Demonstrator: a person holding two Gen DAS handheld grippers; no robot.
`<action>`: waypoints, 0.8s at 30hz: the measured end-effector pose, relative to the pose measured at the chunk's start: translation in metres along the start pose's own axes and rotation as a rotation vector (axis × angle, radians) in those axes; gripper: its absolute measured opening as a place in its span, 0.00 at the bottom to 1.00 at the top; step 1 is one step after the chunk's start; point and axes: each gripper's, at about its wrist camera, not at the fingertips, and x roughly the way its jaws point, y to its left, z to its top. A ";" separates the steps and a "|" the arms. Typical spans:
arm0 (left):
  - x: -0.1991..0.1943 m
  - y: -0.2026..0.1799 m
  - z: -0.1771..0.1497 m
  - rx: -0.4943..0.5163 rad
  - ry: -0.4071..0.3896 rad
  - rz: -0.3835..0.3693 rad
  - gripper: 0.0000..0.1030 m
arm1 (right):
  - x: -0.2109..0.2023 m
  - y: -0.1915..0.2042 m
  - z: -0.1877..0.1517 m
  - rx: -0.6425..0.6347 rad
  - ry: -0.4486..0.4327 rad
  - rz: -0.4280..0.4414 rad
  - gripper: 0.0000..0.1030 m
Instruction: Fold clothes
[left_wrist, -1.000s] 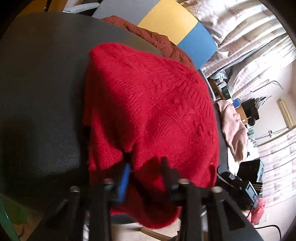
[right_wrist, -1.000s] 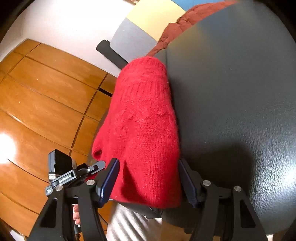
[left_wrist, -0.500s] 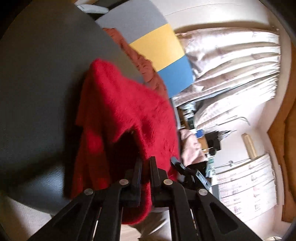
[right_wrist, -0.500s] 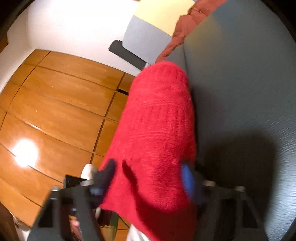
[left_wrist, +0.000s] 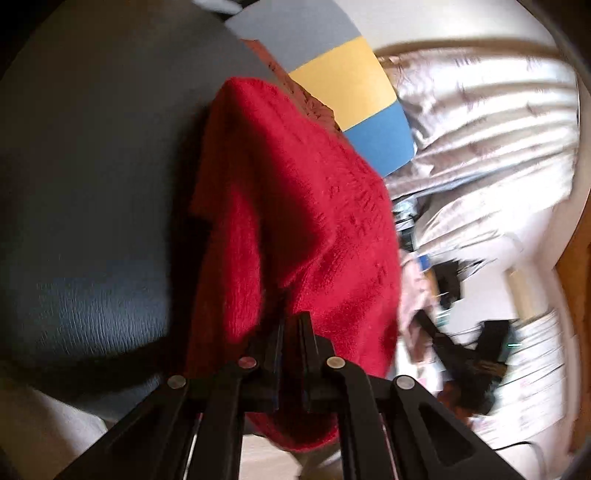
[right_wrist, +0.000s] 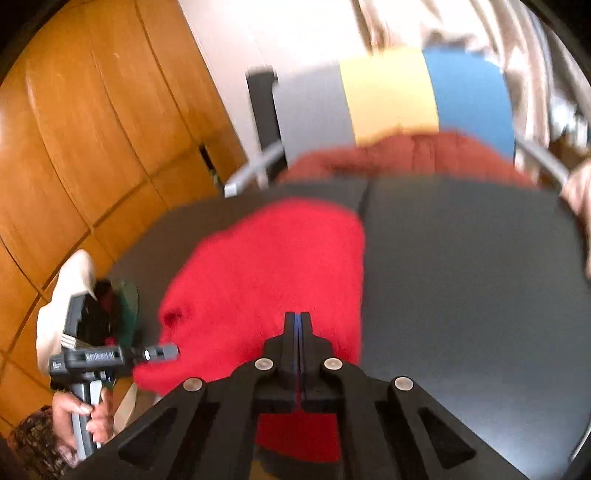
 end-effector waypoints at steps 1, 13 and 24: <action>0.000 -0.001 0.000 0.003 -0.001 0.002 0.05 | 0.004 -0.016 -0.001 0.063 0.009 0.036 0.16; 0.013 -0.009 0.010 0.019 0.025 0.047 0.21 | 0.102 -0.060 0.010 0.373 0.182 0.360 0.60; 0.074 -0.036 -0.001 0.019 0.137 -0.105 0.23 | 0.003 0.071 0.011 -0.477 -0.046 -0.395 0.28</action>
